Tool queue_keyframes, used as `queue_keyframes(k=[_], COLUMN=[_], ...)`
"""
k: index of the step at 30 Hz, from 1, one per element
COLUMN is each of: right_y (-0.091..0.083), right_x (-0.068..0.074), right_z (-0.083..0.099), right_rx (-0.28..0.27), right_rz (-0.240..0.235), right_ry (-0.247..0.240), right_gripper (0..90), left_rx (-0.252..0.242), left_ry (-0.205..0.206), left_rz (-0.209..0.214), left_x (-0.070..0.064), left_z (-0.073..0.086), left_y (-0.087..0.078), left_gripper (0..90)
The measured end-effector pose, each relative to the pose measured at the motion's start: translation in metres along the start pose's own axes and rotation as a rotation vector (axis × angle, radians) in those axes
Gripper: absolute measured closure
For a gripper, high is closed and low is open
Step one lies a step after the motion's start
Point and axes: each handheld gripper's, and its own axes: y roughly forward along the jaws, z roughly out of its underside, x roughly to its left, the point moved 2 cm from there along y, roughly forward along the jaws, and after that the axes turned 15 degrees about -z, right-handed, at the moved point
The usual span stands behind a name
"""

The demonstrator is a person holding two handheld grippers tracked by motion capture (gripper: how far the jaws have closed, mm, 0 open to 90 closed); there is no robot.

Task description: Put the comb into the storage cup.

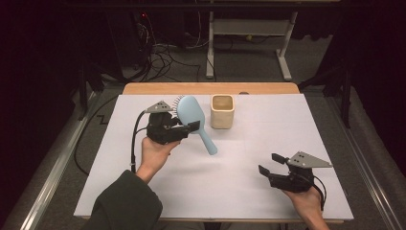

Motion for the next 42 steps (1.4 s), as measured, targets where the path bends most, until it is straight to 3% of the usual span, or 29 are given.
queue_keyframes(k=[3,12,18,29,42], right_y=[-0.006,-0.023,-0.032,-0.037,-0.036], right_x=[-0.003,-0.011,-0.014,-0.016,-0.015], right_z=[0.008,0.027,0.038,0.045,0.046], right_rx=[-0.007,-0.047,-0.072,-0.086,-0.078], right_rz=[0.011,0.062,0.089,0.108,0.108], right_ry=[0.014,0.044,0.063,0.078,0.076], right_gripper=[31.8,31.3,31.3,31.3,31.2], left_rx=[-0.003,0.009,-0.007,-0.027,-0.047], left_ry=[0.014,-0.01,0.008,0.014,-0.026], left_rz=[-0.012,-0.019,-0.032,-0.038,-0.054], left_x=[0.0,0.006,0.004,0.003,0.013], left_z=[-0.005,-0.011,-0.025,-0.048,-0.064], left_y=[-0.001,0.004,0.002,0.006,0.018], left_gripper=[53.9,53.8,53.9,53.9,54.0])
